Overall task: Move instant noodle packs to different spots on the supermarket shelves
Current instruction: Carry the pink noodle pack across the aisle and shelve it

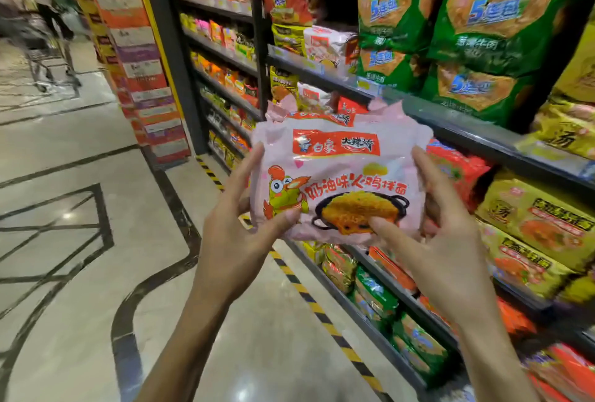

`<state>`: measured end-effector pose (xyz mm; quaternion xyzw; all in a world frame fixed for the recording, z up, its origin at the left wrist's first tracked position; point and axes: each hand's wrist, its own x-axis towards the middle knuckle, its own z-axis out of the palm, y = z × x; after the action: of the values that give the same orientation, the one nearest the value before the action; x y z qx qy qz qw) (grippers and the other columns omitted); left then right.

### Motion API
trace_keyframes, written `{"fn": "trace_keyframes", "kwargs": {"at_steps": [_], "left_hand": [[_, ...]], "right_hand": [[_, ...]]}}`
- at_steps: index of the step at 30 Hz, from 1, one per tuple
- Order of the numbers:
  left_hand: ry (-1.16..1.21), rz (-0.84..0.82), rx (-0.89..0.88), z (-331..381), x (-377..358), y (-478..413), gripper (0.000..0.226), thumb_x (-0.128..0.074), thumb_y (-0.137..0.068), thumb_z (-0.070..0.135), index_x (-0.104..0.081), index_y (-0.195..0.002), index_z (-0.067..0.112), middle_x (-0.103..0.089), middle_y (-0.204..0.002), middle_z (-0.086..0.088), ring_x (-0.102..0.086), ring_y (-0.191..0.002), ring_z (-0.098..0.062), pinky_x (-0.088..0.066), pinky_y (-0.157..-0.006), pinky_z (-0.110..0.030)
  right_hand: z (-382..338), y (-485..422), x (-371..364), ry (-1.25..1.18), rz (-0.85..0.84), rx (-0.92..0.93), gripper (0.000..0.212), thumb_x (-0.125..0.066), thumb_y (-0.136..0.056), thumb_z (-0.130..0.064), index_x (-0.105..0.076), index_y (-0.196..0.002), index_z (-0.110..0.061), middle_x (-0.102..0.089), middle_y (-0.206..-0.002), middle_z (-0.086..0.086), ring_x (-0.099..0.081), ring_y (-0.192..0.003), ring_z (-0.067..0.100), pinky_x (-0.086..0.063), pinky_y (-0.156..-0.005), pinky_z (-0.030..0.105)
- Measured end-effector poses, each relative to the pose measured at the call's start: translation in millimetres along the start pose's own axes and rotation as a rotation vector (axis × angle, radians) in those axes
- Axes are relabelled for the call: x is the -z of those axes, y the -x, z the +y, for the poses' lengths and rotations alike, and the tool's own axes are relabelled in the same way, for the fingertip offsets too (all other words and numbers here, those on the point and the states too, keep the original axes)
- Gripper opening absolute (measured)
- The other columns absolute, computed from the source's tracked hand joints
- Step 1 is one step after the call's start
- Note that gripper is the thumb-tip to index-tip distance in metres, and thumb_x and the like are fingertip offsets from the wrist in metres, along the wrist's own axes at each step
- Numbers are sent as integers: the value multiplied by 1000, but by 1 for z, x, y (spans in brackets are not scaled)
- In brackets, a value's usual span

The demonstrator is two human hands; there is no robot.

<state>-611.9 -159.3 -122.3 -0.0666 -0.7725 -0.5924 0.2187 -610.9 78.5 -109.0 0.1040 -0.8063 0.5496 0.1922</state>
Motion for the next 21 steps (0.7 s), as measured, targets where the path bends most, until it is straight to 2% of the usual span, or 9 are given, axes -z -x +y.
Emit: {"fn": "trace_keyframes", "kwargs": {"at_steps": [4,8,10,13,15,16,19,21], "left_hand": [[-12,-34,22,-34,26,-49,88,-85,-81,21,-40,-151,47,-58,-137,34,-67,-115,2,-65,-83,-38],[-7,-48,30,-69,46,-104,87,-84,-82,20,-40,-151,48,-62,-137,26,-67,-117,-1,-64,-84,-41],[-3,-52,31,-87,54,-134,84,-82,-83,24,-40,-151,48,-65,-133,22,-69,-115,-4,-64,-82,-46],[11,-65,20,-116,67,-184,84,-82,-82,24,-40,-150,49,-67,-134,16,-68,-117,-7,-63,-83,-49],[5,-72,11,-133,75,-220,87,-84,-82,19,-40,-147,55,-64,-138,13,-67,-120,-9,-63,-85,-47],[-1,-73,9,-140,78,-238,88,-85,-82,17,-40,-146,57,-63,-139,14,-66,-120,-8,-64,-84,-44],[11,-57,-44,-159,85,-293,90,-86,-81,15,-40,-147,54,-56,-144,15,-64,-120,-4,-62,-79,-28],[13,-60,-75,-173,87,-326,89,-85,-81,19,-39,-151,49,-53,-148,14,-61,-127,-7,-62,-85,-31]], "right_hand": [[9,-35,-52,-7,16,-53,88,-83,-79,-19,-36,-146,-54,-41,-143,-42,-45,-132,-10,-50,-101,36],[19,-80,-101,-23,21,-85,92,-84,-77,-19,-36,-145,-57,-43,-143,-40,-48,-130,-7,-51,-101,44],[23,-104,-125,-2,22,-83,97,-86,-74,-21,-31,-145,-60,-38,-142,-45,-42,-129,-17,-50,-103,42],[31,-147,-161,23,32,-73,102,-86,-74,-18,-28,-147,-60,-33,-129,-60,-43,-110,-32,-50,-93,27],[36,-181,-182,33,35,-78,101,-86,-75,-13,-31,-146,-58,-35,-117,-65,-51,-92,-27,-47,-81,11],[37,-197,-192,27,39,-84,100,-86,-74,-11,-33,-144,-59,-37,-116,-64,-54,-92,-23,-47,-81,10],[38,-246,-218,11,80,-54,95,-86,-73,-13,-39,-139,-62,-47,-118,-56,-55,-91,-25,-50,-85,22],[42,-273,-231,18,89,-48,93,-87,-72,-16,-39,-138,-62,-51,-122,-49,-57,-91,-24,-49,-85,15]]}}
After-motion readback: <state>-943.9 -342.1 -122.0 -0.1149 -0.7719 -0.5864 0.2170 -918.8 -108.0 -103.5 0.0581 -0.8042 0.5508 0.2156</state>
